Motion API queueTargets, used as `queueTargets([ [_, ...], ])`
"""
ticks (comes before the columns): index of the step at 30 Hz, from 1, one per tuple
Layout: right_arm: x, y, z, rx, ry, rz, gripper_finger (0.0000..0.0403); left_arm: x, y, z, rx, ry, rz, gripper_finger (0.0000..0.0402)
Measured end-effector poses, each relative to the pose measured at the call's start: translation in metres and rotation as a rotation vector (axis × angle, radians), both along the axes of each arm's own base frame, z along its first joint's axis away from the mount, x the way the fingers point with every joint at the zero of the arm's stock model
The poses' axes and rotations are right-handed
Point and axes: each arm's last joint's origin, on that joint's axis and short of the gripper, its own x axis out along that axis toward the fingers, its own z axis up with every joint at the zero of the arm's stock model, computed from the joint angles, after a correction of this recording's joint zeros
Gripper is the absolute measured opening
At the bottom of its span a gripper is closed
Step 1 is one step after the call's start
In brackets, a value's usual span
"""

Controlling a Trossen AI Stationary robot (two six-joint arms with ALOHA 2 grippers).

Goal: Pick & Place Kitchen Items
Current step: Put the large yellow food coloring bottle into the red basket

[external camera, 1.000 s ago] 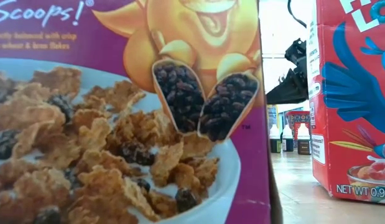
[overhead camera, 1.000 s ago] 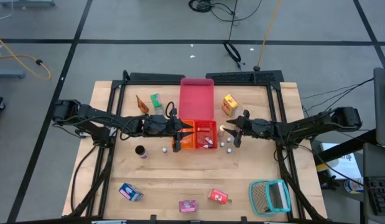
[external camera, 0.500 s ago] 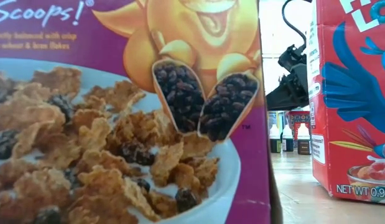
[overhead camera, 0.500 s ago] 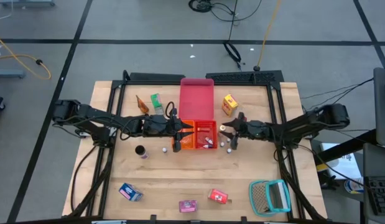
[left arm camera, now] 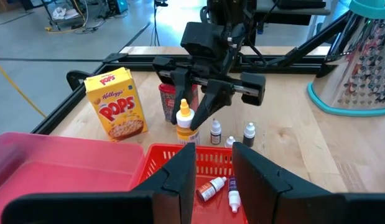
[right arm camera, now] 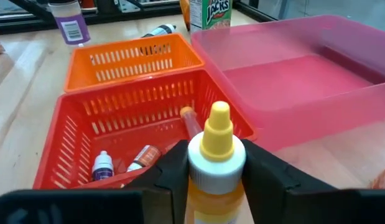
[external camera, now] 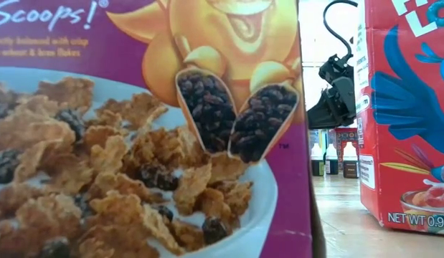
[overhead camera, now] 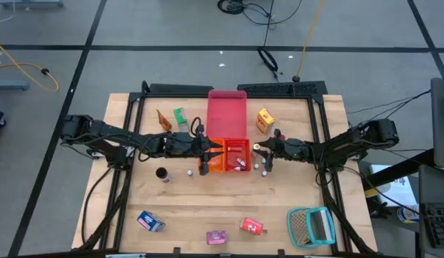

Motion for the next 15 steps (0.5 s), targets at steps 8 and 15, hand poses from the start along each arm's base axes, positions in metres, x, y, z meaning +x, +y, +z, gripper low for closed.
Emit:
queueTargets([
  [8, 0.009, 0.000, 0.018, -0.037, -0.054, 0.014, 0.0110, 0.000, 0.000, 0.000, 0.000, 0.001, 0.000, 0.0108],
  [15, 0.021, -0.001, 0.049, -0.059, 0.002, 0.021, 0.0112, 0.000, 0.000, 0.000, -0.001, 0.003, 0.000, 0.0108],
])
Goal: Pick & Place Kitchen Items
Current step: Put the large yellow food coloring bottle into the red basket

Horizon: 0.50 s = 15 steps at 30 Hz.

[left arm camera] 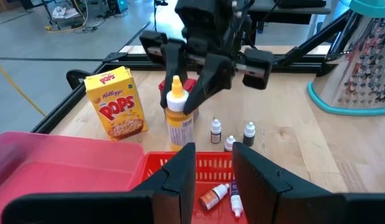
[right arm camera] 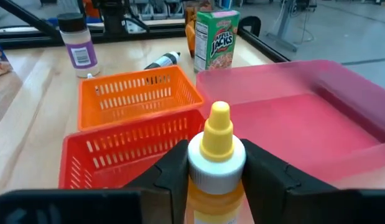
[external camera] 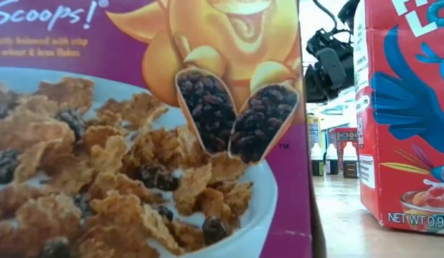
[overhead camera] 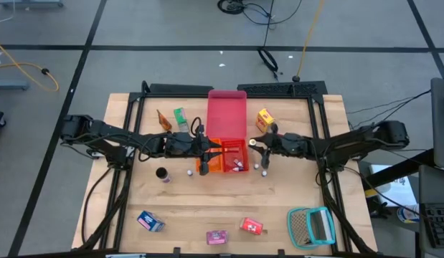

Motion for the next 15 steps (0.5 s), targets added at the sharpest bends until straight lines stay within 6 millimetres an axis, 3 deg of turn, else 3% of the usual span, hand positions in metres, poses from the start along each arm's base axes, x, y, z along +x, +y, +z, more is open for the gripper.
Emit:
queueTargets([
  [6, 0.009, 0.000, 0.023, -0.015, -0.003, 0.007, 0.0112, 0.000, 0.000, 0.000, 0.000, 0.000, 0.000, 0.0108],
  [15, 0.017, 0.009, 0.019, 0.040, -0.035, 0.052, 0.0111, 0.000, 0.000, 0.000, 0.003, 0.005, -0.001, 0.0108],
])
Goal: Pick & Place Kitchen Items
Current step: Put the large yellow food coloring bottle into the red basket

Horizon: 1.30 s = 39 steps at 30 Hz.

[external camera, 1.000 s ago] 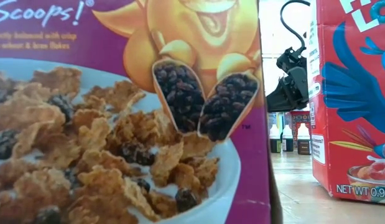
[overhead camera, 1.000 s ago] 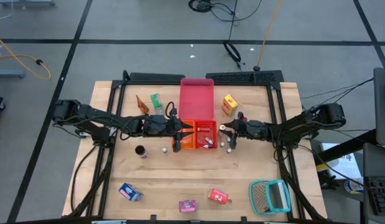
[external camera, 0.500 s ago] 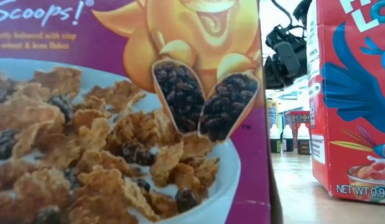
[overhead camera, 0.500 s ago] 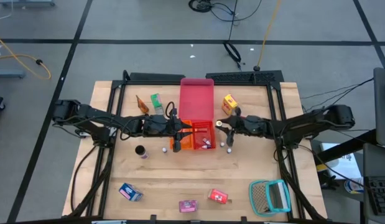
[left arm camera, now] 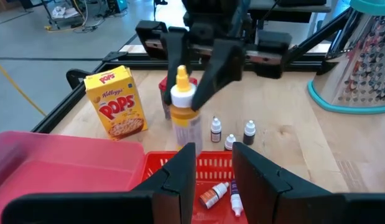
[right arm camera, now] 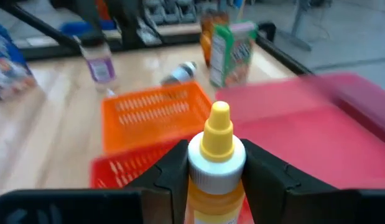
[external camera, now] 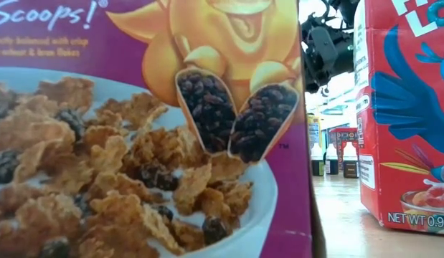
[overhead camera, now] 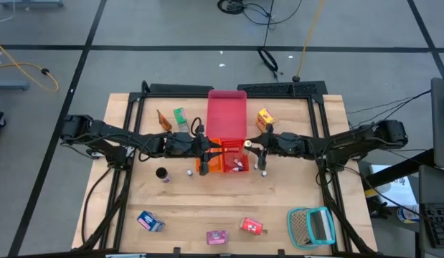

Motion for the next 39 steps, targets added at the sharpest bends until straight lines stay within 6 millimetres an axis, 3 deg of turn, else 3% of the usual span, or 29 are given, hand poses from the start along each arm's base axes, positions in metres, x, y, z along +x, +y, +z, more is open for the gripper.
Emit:
queueTargets([
  [14, 0.013, 0.008, -0.013, 0.000, -0.025, 0.030, 0.0115, 0.000, 0.001, 0.001, -0.001, -0.007, 0.003, 0.0108],
  [21, 0.020, 0.008, -0.029, -0.004, 0.015, 0.030, 0.0112, 0.000, 0.001, 0.001, -0.001, -0.008, 0.003, 0.0108],
  [39, 0.031, -0.002, -0.060, -0.023, 0.076, -0.003, 0.0119, 0.000, 0.001, 0.000, -0.001, -0.005, 0.004, 0.0108],
])
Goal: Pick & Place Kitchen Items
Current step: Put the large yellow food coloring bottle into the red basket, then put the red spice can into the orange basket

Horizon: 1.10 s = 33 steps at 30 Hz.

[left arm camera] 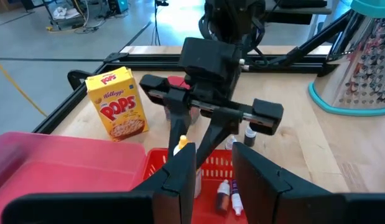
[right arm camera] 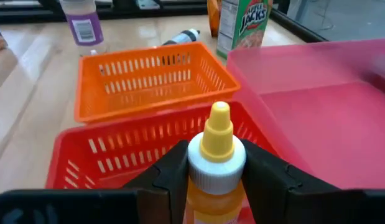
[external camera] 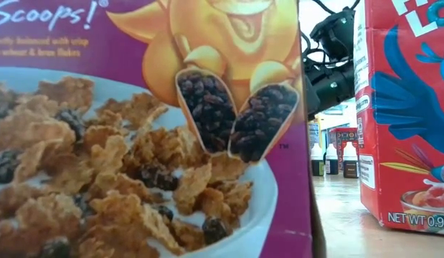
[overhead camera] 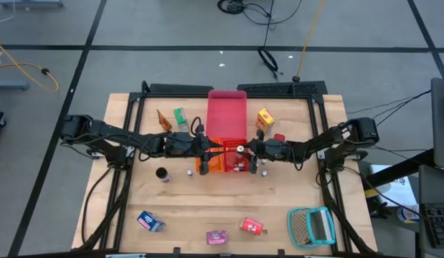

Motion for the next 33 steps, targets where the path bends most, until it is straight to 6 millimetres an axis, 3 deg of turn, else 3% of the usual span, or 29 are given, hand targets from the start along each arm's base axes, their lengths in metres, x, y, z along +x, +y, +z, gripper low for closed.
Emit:
queueTargets([
  [18, 0.003, 0.000, 0.001, -0.015, -0.042, 0.032, 0.0193, 0.000, 0.000, 0.000, -0.002, 0.000, 0.000, 0.0108],
  [23, -0.001, 0.000, 0.022, -0.050, -0.113, 0.040, 0.0194, 0.000, 0.000, -0.001, -0.001, 0.008, 0.000, 0.0108],
  [33, -0.032, 0.001, 0.054, 0.014, -0.017, -0.009, 0.0183, -0.001, 0.000, -0.002, 0.000, 0.028, -0.001, 0.0108],
])
